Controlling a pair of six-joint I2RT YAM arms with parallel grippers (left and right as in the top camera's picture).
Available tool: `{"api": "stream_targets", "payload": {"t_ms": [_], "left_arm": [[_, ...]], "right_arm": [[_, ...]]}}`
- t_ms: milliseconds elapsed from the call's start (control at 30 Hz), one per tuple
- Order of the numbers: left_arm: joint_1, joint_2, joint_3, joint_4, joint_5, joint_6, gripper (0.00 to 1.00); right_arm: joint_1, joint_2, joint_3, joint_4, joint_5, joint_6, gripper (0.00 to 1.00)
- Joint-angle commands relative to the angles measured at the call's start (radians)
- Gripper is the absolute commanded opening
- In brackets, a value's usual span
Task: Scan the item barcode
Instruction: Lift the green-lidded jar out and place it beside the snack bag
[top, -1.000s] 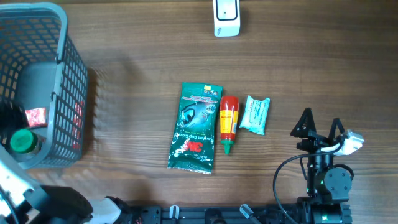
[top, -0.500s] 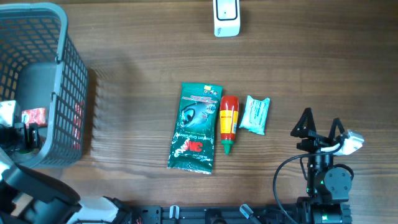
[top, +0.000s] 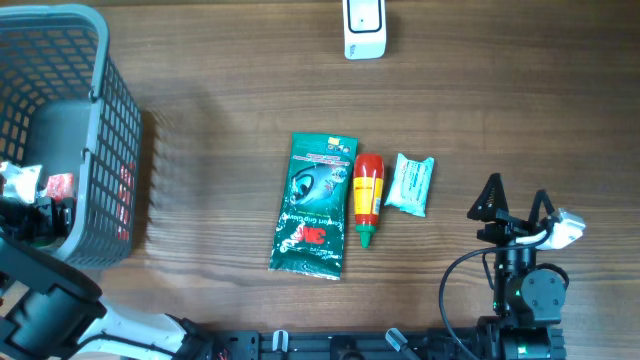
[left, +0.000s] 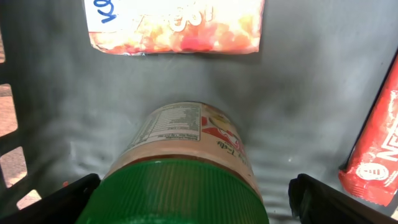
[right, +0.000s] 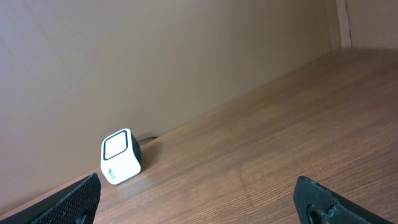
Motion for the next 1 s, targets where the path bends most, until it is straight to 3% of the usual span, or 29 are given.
{"api": "stream_targets", "payload": {"t_ms": [0,67,167,433,667,767,867,967], "left_arm": [[0.005,0.018,-0.008,0.001,0.024,0.023,0.81],[0.005,0.018,-0.008,0.001,0.024,0.023,0.61],[0.005,0.018,-0.008,0.008,0.024,0.023,0.52],[-0.06,-0.034,0.041,0.03,0.027,-0.039,0.59],[-0.163,-0.12,0.245,-0.006,0.027,-0.169,0.65],[-0.215,-0.192,0.347,-0.039,0.031,-0.17,0.64],[-0.255,-0.278,0.424,-0.048,0.1,-0.197,0.59],[-0.295,-0.376,0.445,-0.028,0.223,-0.247,0.6]], "right_arm": [[0.004,-0.006,-0.001,0.002,0.014,0.0,1.0],[0.004,-0.006,-0.001,0.002,0.014,0.0,1.0],[0.004,-0.006,0.0,0.002,0.014,0.0,1.0],[0.004,-0.006,-0.001,0.002,0.014,0.0,1.0],[0.004,-0.006,-0.001,0.002,0.014,0.0,1.0],[0.004,-0.006,0.0,0.002,0.014,0.0,1.0],[0.004,-0.006,-0.001,0.002,0.014,0.0,1.0],[0.004,-0.006,-0.001,0.002,0.014,0.0,1.0]]}}
